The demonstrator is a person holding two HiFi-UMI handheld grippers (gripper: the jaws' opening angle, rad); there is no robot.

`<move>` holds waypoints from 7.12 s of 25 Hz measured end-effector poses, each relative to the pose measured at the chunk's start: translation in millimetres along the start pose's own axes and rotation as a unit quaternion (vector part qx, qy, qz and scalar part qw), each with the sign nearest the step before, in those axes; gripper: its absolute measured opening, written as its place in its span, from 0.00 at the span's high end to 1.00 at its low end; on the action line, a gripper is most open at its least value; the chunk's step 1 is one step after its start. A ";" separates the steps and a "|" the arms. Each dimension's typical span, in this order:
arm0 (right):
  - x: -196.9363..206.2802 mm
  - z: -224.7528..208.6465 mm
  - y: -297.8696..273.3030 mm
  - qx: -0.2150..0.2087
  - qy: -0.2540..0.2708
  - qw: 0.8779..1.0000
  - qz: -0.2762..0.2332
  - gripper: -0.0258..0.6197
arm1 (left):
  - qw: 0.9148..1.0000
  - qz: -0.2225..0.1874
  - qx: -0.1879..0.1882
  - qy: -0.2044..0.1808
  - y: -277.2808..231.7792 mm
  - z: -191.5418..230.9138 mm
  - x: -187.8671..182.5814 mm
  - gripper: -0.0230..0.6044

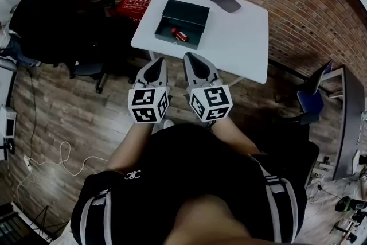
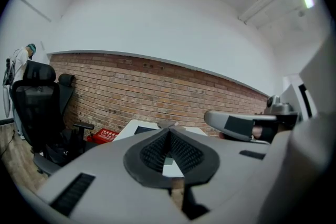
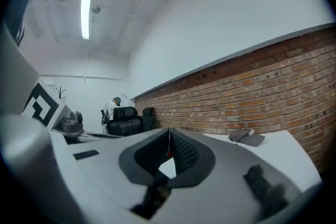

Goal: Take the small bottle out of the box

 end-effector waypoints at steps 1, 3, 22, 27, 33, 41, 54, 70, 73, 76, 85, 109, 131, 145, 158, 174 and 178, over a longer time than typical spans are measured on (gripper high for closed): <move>-0.3 0.8 -4.7 0.003 0.000 1.000 0.001 0.91 | 1.000 0.002 0.003 0.001 -2.4 4.5 -1.7 0.94; 0.1 2.6 -11.6 0.010 -0.002 1.000 0.005 0.91 | 1.000 0.005 0.009 0.004 -6.3 11.7 -4.4 0.94; 15.3 -87.7 -84.5 0.018 -0.018 1.000 -0.002 0.91 | 1.000 0.027 0.013 -0.011 -108.9 9.7 -23.8 0.94; 16.7 -119.1 -113.6 0.010 -0.019 1.000 -0.008 0.91 | 0.999 0.036 0.007 -0.013 -149.8 9.5 -30.9 0.94; 31.5 -159.0 -134.9 0.007 -0.026 1.000 0.004 0.91 | 0.998 0.049 0.011 -0.025 -206.4 2.8 -36.2 0.94; 41.2 -211.5 -156.4 -0.006 -0.044 0.999 -0.001 0.91 | 0.997 0.071 -0.006 -0.042 -257.5 -14.6 -33.4 0.94; 31.3 -240.8 -219.3 -0.080 -0.054 0.995 -0.024 0.91 | 0.993 0.043 -0.107 -0.033 -276.6 5.3 -56.6 0.94; 42.8 -229.8 -256.2 -0.089 -0.039 0.995 0.015 0.91 | 0.991 0.076 -0.112 0.000 -306.2 51.8 -51.4 0.94; 46.9 -229.9 -258.6 -0.078 -0.039 0.996 0.029 0.91 | 0.990 0.102 -0.099 0.000 -316.4 57.8 -50.7 0.94; 48.1 -233.4 -259.7 -0.063 -0.036 0.997 0.037 0.91 | 0.988 0.128 -0.082 -0.003 -322.7 62.1 -45.7 0.94; 68.7 -238.1 -259.5 -0.079 -0.030 0.994 0.071 0.91 | 0.968 0.209 -0.129 0.054 -327.5 85.5 4.1 0.94; 96.4 -240.6 -263.5 -0.108 -0.044 0.987 0.108 0.91 | 0.913 0.293 -0.180 0.220 -330.3 126.7 83.3 0.64; 110.2 -262.9 -266.0 -0.085 -0.053 0.986 0.131 0.91 | 0.890 0.366 -0.207 0.178 -364.5 127.9 111.8 0.61; 112.6 -280.6 -265.7 -0.062 -0.070 0.988 0.122 0.91 | 0.874 0.437 -0.206 0.048 -393.2 121.2 116.3 0.63; 112.5 -295.6 -261.5 -0.051 -0.077 0.990 0.110 0.91 | 0.853 0.483 -0.191 0.050 -401.0 125.2 127.8 0.60; 101.4 -276.3 -252.5 -0.076 -0.059 0.990 0.099 0.91 | 0.914 0.369 -0.159 0.064 -375.8 108.4 78.4 0.61; 96.2 -266.2 -250.5 -0.086 -0.051 0.991 0.094 0.91 | 0.938 0.312 -0.132 0.076 -359.1 98.1 55.1 0.61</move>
Point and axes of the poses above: the fingertips, and each gripper's own axes: y backward along the fingers, z to its left, x out of its underside, the point moved 6 cm from there along y, backward along the fingers, and after that the axes turned 13 degrees about y, right-handed, at the moved point
